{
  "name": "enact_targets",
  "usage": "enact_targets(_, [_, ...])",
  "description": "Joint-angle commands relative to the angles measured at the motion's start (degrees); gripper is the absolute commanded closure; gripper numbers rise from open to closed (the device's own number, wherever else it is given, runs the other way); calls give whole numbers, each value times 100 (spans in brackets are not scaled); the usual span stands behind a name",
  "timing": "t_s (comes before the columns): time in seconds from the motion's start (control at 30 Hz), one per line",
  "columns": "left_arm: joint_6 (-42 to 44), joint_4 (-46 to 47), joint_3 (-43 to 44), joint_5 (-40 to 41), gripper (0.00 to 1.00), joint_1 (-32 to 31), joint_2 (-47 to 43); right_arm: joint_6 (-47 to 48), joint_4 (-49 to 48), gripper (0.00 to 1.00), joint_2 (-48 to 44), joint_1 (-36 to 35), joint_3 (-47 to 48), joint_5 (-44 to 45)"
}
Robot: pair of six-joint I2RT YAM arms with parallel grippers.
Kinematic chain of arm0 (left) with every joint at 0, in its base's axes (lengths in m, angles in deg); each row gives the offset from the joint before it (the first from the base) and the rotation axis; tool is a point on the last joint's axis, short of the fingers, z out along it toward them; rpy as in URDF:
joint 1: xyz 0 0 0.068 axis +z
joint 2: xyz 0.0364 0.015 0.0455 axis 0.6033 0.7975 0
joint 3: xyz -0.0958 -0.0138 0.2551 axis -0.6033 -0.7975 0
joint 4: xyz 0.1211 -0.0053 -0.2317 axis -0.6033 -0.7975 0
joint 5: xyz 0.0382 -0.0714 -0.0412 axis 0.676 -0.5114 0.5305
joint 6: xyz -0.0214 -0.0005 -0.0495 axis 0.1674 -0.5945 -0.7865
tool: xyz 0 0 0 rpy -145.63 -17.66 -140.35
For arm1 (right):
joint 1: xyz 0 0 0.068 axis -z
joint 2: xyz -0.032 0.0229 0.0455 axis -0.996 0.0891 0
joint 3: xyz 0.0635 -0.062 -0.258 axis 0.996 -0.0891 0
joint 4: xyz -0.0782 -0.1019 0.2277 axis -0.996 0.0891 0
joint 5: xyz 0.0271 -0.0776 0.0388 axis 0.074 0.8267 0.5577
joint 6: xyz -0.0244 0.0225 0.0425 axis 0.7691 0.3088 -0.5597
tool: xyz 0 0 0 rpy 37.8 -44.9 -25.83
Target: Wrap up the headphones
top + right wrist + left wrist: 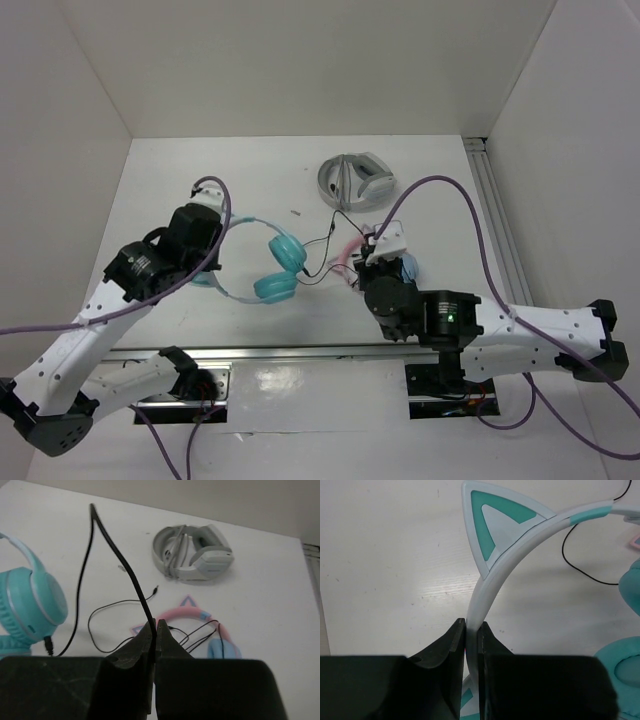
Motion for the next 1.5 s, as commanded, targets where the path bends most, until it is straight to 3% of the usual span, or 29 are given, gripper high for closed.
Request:
enact_targets(0.0, [444, 665, -54, -160, 100, -214, -220, 312, 224, 100, -137, -121, 276, 854])
enact_targets(0.07, [559, 666, -195, -346, 100, -293, -282, 593, -258, 100, -190, -182, 197, 916])
enact_targets(0.23, [945, 1061, -485, -2152, 100, -680, -422, 2084, -1681, 100, -242, -182, -58, 619])
enact_targets(0.33, [946, 1062, -626, -2149, 100, -1013, -370, 2509, -2263, 100, -242, -182, -58, 328])
enact_targets(0.5, [885, 1009, -626, -2017, 100, -1594, -97, 2941, -2396, 100, 37, -16, 64, -682])
enact_targets(0.83, [1025, 1132, -627, -2719, 100, -1735, -316, 2125, -2131, 100, 812, 1004, -155, -2080])
enact_targets(1.2, [1254, 1334, -573, -3949, 100, -1735, -711, 1730, -2290, 100, 1286, 1575, -155, -2809])
enact_targets(1.47, [1254, 1334, -459, -4029, 100, -1735, -896, 1473, -2237, 100, 1401, 1980, -278, -3354])
